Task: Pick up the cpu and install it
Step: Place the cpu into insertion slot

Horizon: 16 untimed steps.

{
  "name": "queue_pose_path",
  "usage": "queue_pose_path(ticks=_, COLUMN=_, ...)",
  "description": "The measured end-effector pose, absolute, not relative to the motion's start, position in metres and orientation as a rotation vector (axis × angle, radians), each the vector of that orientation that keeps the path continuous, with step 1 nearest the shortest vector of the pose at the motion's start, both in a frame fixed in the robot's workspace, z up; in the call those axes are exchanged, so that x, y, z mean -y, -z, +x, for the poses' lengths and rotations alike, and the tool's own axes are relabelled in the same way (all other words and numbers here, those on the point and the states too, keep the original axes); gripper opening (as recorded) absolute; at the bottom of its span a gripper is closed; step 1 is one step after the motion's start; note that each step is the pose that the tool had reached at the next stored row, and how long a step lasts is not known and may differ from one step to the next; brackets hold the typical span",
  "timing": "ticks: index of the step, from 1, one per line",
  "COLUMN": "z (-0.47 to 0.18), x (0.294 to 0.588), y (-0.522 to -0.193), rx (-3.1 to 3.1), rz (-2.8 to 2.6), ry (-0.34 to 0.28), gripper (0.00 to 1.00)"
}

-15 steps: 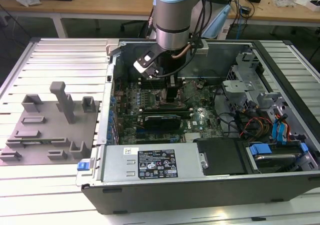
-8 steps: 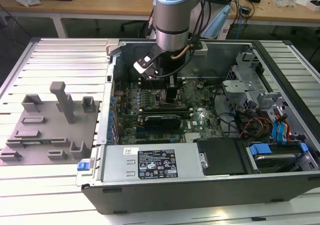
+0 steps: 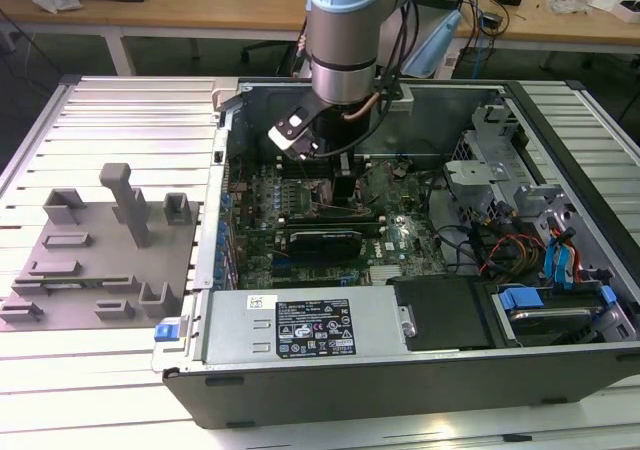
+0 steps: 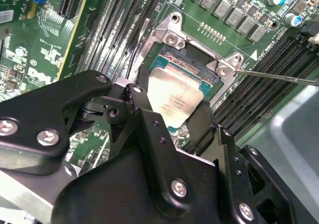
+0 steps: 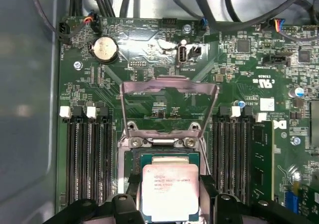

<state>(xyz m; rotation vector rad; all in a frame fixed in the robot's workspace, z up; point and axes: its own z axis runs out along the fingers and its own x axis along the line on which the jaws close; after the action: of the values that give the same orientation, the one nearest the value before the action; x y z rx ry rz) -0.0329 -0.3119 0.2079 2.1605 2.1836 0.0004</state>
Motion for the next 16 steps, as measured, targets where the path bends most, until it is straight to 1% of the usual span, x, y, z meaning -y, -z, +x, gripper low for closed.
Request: queue_pose_path(ticks=16, z=-0.0342, x=0.3115, y=-0.1965, rx=-2.168, rz=2.176, ry=0.001, gripper=0.55)
